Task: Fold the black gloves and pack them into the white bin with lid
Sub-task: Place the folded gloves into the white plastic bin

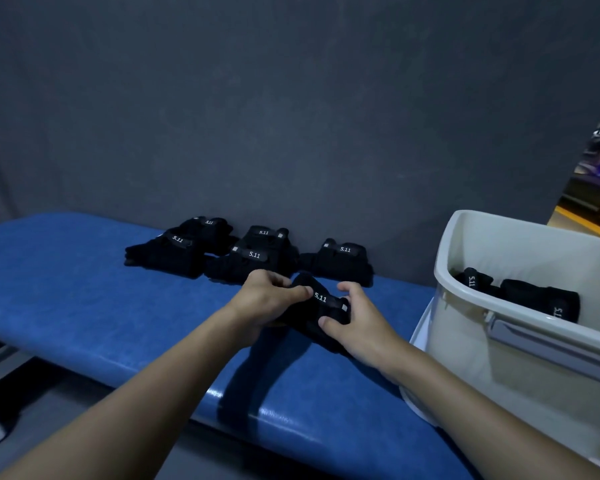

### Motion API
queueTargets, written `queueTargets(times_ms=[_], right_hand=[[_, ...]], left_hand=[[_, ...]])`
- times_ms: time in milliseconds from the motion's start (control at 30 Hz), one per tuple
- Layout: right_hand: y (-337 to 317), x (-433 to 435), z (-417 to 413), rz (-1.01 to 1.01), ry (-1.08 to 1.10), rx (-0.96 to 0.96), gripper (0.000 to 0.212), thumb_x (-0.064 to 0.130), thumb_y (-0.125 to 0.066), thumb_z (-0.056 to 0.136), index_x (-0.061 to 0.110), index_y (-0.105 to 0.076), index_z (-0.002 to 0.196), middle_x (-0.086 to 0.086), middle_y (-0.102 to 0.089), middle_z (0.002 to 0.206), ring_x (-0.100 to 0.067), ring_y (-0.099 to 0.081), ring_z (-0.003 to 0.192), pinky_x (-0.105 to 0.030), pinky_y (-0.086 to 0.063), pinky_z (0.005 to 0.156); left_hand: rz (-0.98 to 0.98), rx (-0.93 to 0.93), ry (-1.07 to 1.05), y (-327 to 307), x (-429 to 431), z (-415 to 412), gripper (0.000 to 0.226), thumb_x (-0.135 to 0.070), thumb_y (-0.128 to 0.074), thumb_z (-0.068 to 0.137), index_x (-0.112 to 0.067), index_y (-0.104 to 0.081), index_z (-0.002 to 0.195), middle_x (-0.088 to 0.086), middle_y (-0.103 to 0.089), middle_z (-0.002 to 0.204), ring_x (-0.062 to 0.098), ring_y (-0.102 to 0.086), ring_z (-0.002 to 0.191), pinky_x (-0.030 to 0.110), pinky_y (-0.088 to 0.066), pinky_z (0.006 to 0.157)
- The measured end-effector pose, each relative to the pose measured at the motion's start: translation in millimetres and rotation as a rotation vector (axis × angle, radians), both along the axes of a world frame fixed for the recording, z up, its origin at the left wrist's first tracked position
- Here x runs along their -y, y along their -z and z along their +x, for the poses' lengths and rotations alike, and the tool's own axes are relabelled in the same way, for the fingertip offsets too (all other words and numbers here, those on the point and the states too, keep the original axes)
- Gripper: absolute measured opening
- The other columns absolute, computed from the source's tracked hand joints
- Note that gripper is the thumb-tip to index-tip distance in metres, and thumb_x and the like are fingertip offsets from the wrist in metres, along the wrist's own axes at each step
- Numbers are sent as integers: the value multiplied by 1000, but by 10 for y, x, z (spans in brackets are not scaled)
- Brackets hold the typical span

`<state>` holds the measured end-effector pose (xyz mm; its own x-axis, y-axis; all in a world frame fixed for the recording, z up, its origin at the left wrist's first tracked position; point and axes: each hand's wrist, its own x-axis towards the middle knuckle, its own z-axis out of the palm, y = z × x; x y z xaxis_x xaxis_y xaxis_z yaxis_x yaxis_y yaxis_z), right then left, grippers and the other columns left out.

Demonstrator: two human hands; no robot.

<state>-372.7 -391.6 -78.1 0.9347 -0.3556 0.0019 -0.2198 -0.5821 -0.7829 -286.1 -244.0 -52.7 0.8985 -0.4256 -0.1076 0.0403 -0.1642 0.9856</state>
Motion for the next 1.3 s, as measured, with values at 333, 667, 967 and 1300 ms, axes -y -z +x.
queueTargets(times_ms=[333, 667, 967, 1300], right_hand=[[-266, -20, -128, -115, -73, 99, 67, 34, -72, 83, 26, -39, 140, 3, -39, 133, -11, -43, 125, -34, -37, 109], [-1091, -279, -445, 87, -311, 329, 54, 38, -67, 82, 33, -43, 130, 1, -68, 114, -12, -65, 107, -43, -51, 99], [-1551, -200, -848, 124, -368, 395, 49, 8, -58, 95, 24, -38, 137, -17, -65, 114, -20, -67, 86, -29, -56, 76], [-1720, 341, -1098, 124, -272, 520, 62, 2, -59, 94, 39, -38, 140, -16, -69, 109, -18, -71, 89, -25, -53, 75]], left_hand=[[-144, 202, 34, -250, -79, -89, 23, -1, -78, 79, -12, -64, 94, 9, -65, 87, 18, -63, 69, 29, -52, 59], [-190, 460, 354, -1119, -559, -276, 23, -12, -77, 73, -22, -69, 92, 1, -73, 95, 15, -68, 79, 29, -56, 65], [-278, 563, 328, -1381, -391, -512, 32, -5, -83, 73, -11, -66, 100, 3, -74, 95, 13, -70, 78, 23, -57, 64], [-398, 715, 201, -1416, 292, -684, 39, -20, -82, 77, -16, -65, 111, 4, -70, 110, 20, -71, 98, 35, -59, 85]])
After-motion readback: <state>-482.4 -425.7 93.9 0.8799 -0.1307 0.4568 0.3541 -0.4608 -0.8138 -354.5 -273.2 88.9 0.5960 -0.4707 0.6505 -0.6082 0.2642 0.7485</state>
